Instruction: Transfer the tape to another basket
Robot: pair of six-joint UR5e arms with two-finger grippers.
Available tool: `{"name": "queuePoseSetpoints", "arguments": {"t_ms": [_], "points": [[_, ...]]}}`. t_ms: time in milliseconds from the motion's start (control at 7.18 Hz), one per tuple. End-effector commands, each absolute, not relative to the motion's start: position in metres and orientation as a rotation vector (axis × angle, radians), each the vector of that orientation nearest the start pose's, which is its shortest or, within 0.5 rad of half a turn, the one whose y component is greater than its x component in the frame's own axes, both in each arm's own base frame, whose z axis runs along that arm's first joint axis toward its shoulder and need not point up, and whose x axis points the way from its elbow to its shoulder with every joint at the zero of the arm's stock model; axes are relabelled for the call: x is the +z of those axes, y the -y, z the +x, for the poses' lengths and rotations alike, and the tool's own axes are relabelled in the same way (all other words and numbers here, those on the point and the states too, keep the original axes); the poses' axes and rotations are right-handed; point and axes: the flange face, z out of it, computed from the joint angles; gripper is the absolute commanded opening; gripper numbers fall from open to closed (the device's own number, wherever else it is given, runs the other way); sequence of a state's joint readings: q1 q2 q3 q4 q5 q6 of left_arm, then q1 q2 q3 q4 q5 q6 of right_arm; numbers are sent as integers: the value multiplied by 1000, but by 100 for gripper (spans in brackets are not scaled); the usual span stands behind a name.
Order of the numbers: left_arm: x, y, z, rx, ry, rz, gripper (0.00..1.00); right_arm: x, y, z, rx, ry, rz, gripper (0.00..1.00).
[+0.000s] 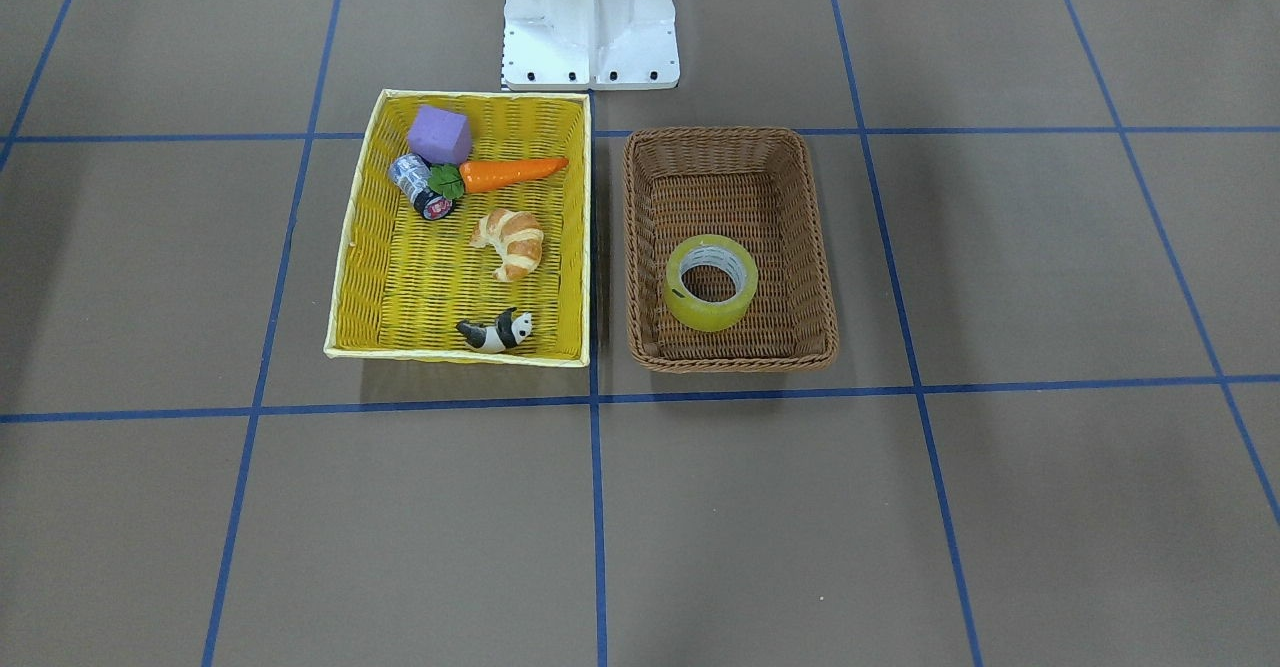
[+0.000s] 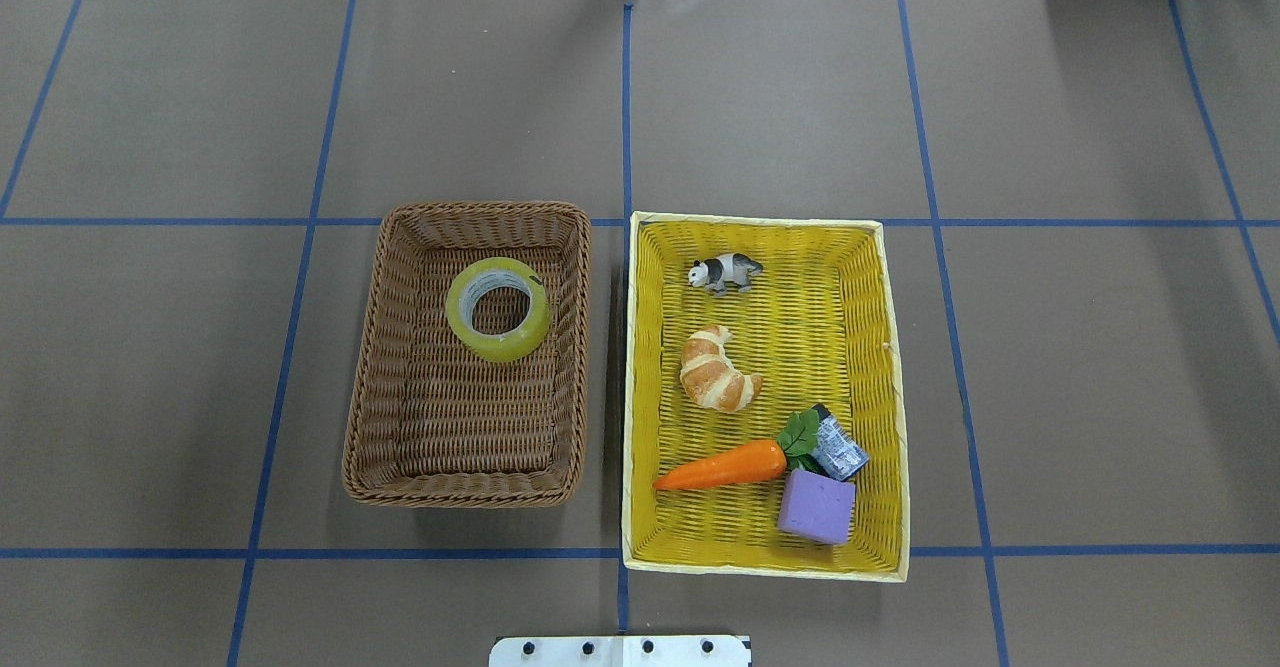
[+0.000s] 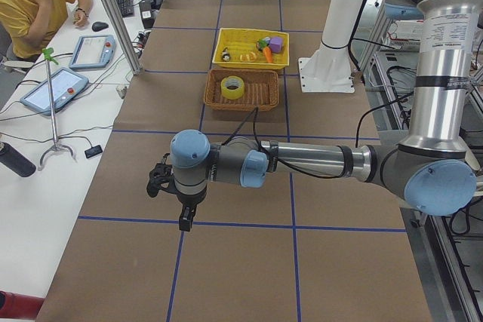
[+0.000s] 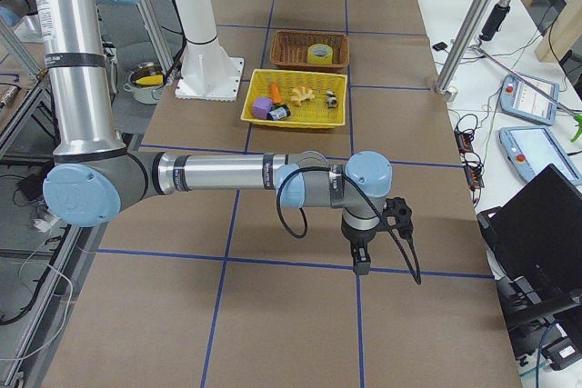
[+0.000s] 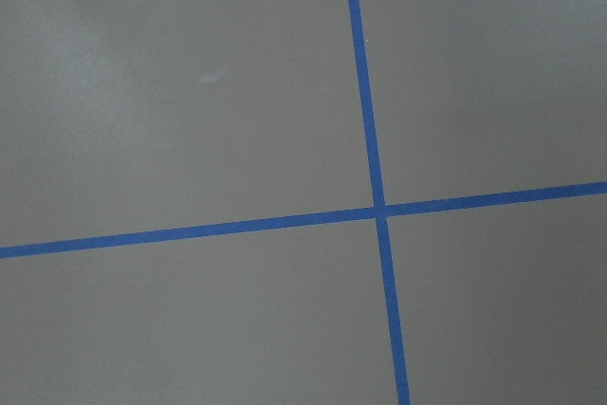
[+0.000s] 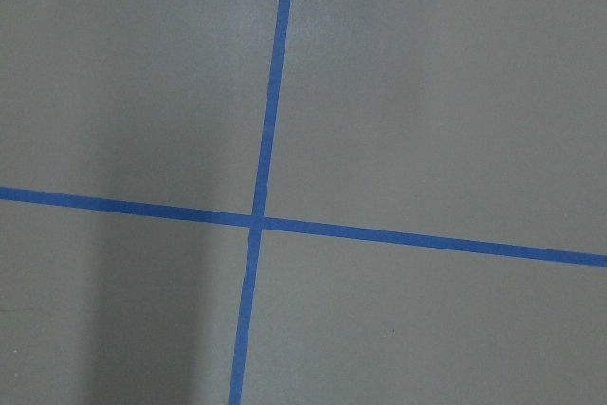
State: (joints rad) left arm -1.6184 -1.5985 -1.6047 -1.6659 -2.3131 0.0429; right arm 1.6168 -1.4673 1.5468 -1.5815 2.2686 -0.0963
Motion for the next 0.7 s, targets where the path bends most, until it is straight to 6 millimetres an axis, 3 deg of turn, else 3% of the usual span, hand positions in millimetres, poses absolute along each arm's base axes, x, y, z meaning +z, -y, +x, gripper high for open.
{"name": "queuePoseSetpoints", "arguments": {"t_ms": [0,557], "points": [[619,509,-90,55,-733,185,99,616,540,94,-72,691,127,100],[618,509,-90,55,-739,186,99,607,543,94,-76,697,141,100]]}}
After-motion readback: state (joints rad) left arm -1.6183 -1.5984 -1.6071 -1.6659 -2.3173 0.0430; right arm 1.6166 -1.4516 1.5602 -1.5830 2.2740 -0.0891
